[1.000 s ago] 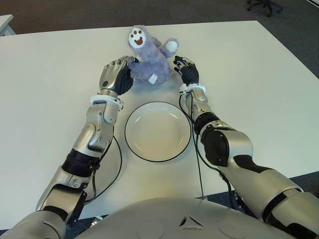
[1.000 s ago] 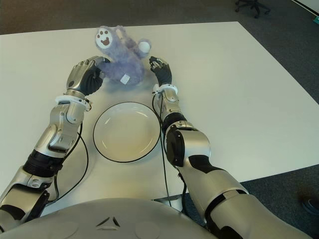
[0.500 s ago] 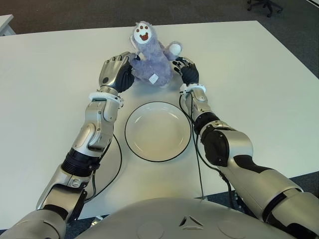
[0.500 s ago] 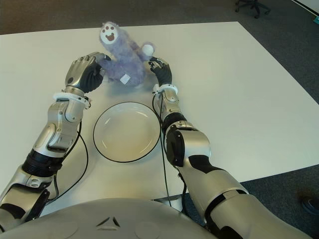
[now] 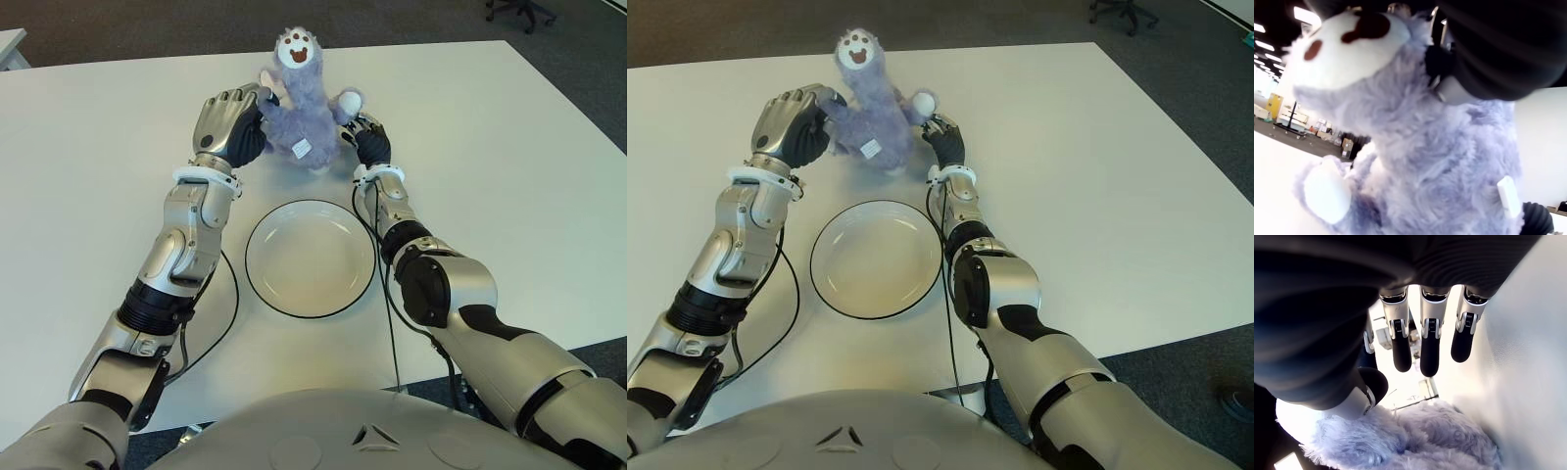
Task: Put the doll into the plate.
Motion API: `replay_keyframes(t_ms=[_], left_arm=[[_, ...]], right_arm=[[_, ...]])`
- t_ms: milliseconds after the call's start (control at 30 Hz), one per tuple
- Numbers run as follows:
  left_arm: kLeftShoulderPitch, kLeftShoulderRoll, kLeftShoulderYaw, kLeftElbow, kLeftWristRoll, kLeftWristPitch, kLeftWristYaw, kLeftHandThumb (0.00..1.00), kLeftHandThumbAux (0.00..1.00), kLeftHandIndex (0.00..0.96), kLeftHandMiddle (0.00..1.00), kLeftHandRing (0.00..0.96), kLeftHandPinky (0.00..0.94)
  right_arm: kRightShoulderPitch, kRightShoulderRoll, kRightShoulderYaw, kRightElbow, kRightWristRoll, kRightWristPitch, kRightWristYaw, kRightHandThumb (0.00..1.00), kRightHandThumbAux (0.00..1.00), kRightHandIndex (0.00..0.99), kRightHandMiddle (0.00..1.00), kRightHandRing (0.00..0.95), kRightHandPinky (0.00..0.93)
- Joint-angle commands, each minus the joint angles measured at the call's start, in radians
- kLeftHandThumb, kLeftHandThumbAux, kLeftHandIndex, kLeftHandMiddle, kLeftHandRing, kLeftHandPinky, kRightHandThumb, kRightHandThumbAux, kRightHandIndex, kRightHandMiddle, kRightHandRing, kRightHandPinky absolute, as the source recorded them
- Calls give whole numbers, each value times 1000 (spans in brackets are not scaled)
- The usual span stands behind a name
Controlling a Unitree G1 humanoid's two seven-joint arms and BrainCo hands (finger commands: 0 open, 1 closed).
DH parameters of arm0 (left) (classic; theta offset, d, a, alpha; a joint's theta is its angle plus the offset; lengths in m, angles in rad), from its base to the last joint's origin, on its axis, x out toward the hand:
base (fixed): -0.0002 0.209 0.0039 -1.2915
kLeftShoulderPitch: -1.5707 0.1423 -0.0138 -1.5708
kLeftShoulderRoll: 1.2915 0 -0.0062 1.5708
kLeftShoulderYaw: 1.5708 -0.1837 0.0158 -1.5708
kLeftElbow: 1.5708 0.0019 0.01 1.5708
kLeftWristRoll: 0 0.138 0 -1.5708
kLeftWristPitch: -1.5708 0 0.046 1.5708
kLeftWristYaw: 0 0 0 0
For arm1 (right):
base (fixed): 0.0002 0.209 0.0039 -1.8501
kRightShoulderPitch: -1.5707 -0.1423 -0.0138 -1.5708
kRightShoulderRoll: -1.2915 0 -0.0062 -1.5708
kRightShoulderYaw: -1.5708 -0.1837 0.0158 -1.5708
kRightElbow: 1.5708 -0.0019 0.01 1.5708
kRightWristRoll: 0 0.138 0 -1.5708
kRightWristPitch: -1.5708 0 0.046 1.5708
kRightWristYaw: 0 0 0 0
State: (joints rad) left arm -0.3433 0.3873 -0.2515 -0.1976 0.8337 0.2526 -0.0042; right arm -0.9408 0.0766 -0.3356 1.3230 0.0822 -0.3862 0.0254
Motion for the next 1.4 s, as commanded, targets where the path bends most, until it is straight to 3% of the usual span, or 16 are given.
replay_keyframes(t_ms=[33, 500, 600, 833, 967, 1133, 1400], left_arm=[[-21, 24, 5, -3, 28, -21, -9, 854, 651, 443, 492, 791, 782], [-54, 48, 5, -5, 45, -49, -24, 854, 652, 442, 492, 801, 794], [-59, 43, 2, -27, 57, -36, -44, 854, 652, 442, 492, 801, 793], [-46, 30, 2, -115, 76, 8, -121, 854, 653, 441, 492, 793, 782], [-45, 26, -3, -151, 106, 35, -160, 854, 653, 441, 492, 789, 787], [-44, 22, -9, -201, 147, 59, -206, 853, 654, 440, 493, 763, 740], [-51, 38, -19, -237, 214, 20, -217, 854, 654, 441, 493, 768, 784]], right_arm=[[40, 54, -11, 31, 9, 59, -14, 724, 728, 404, 205, 247, 222], [31, 57, -8, 32, 3, 64, -33, 724, 728, 404, 198, 249, 217], [29, 56, -2, 31, -1, 63, -30, 723, 730, 404, 202, 237, 175], [26, 57, 0, 31, -1, 64, -24, 722, 729, 404, 217, 244, 196], [23, 59, 0, 29, 1, 62, -18, 720, 731, 404, 227, 227, 152], [18, 65, 10, 25, -3, 60, -12, 716, 732, 404, 231, 187, 159], [16, 65, 3, 29, 3, 60, -14, 714, 734, 403, 218, 165, 140]])
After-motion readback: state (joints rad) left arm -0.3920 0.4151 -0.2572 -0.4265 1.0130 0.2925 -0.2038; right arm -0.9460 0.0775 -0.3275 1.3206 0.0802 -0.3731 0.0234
